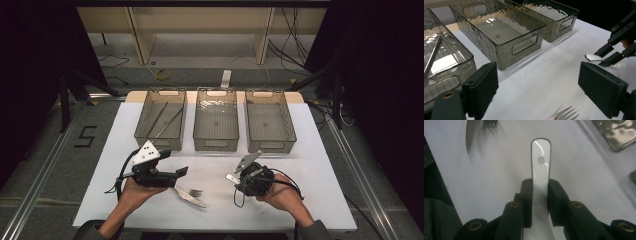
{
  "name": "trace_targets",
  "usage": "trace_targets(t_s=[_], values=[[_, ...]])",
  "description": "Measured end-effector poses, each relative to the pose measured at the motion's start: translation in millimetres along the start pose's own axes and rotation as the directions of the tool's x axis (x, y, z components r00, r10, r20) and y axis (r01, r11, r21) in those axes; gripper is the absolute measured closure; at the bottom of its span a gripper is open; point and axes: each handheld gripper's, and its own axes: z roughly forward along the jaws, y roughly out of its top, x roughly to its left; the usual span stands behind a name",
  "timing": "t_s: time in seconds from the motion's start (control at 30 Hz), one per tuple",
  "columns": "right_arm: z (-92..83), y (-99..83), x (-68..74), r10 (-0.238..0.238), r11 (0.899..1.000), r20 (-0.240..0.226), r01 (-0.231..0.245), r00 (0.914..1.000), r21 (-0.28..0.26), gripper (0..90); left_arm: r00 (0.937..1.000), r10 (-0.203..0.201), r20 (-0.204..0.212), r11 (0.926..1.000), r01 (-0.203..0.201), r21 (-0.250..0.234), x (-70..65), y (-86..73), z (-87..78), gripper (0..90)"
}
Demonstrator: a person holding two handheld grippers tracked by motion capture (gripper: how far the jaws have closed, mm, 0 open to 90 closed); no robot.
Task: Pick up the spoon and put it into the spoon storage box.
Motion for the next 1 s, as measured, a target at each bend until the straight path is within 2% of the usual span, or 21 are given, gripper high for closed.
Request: trace_targets(t_s=[0.23, 0.4, 0.57, 0.77, 1.0], values=[[-13.5, 11.5, -18.1, 0.021, 0.996, 0.020, -0.019, 0.9996, -0.082, 76.3, 1.0000, -0.004, -0.007, 1.0000, 0.004, 0.002, 0.6, -0.6, 0.2, 15.7], [-18.0, 26.4, -33.7, 0.029, 0.993, 0.039, -0.024, 0.9988, -0.117, 76.3, 0.9999, -0.005, -0.011, 1.0000, 0.005, 0.001, 1.8, -0.6, 0.1, 15.7], [-28.3, 45.6, -50.0, 0.055, 0.983, 0.052, -0.045, 0.9971, -0.180, 76.3, 0.9999, -0.011, -0.009, 0.9999, 0.011, -0.006, 2.1, -0.7, -0.4, 15.7], [-33.9, 64.4, -64.8, 0.093, 0.976, 0.068, -0.077, 0.9934, -0.206, 76.3, 0.9999, -0.010, -0.010, 0.9999, 0.010, -0.012, 2.5, -0.7, -1.2, 15.7], [-33.1, 84.6, -78.1, 0.109, 0.968, 0.079, -0.087, 0.9909, -0.234, 76.3, 0.9999, -0.013, -0.006, 0.9997, 0.013, -0.022, 3.0, -0.6, -2.2, 15.6]])
